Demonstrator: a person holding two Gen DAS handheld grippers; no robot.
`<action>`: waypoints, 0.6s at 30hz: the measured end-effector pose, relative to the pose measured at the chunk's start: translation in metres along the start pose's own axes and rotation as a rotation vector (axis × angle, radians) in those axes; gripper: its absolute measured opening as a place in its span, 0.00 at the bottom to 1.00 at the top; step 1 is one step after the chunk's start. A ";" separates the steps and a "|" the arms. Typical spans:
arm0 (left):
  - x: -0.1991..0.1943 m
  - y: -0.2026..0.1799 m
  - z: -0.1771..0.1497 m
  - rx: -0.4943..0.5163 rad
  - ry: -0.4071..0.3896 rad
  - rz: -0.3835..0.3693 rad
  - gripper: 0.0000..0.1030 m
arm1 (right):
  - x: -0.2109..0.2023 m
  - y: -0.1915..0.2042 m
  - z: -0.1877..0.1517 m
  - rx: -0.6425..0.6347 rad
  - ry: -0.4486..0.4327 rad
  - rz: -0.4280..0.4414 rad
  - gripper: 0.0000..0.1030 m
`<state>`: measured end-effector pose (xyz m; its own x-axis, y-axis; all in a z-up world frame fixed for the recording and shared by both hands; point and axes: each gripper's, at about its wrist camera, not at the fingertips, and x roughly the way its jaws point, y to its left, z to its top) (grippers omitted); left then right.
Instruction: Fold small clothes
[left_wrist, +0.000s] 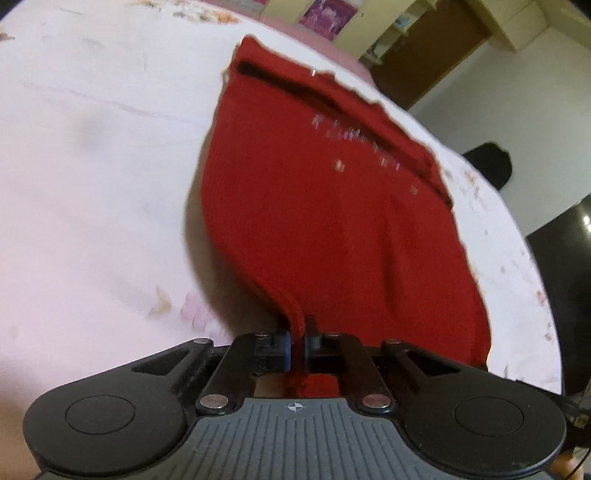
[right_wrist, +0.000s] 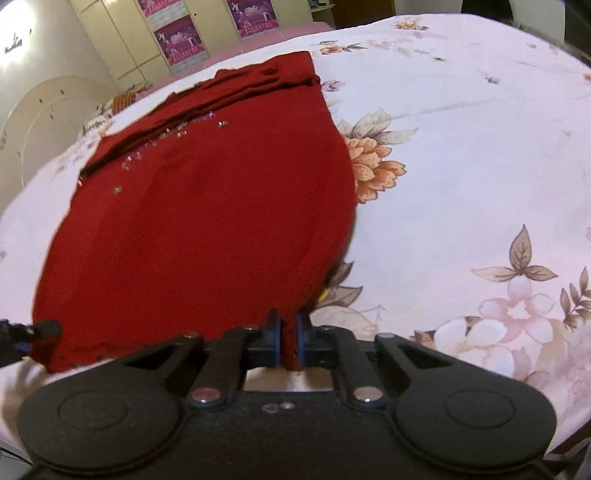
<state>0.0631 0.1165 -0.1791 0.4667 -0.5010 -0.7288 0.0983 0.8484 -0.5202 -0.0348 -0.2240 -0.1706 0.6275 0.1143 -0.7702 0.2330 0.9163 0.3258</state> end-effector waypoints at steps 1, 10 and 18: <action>-0.002 -0.002 0.004 0.015 -0.017 -0.005 0.06 | -0.003 0.000 0.003 0.006 -0.014 0.016 0.08; -0.009 -0.038 0.070 0.071 -0.198 -0.065 0.06 | -0.018 0.015 0.066 -0.024 -0.199 0.087 0.07; 0.024 -0.064 0.155 0.092 -0.322 -0.065 0.06 | 0.011 0.037 0.157 -0.085 -0.331 0.124 0.07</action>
<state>0.2040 0.0769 -0.0940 0.7088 -0.4870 -0.5103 0.2090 0.8360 -0.5075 0.0976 -0.2489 -0.0806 0.8568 0.1092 -0.5040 0.0857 0.9336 0.3480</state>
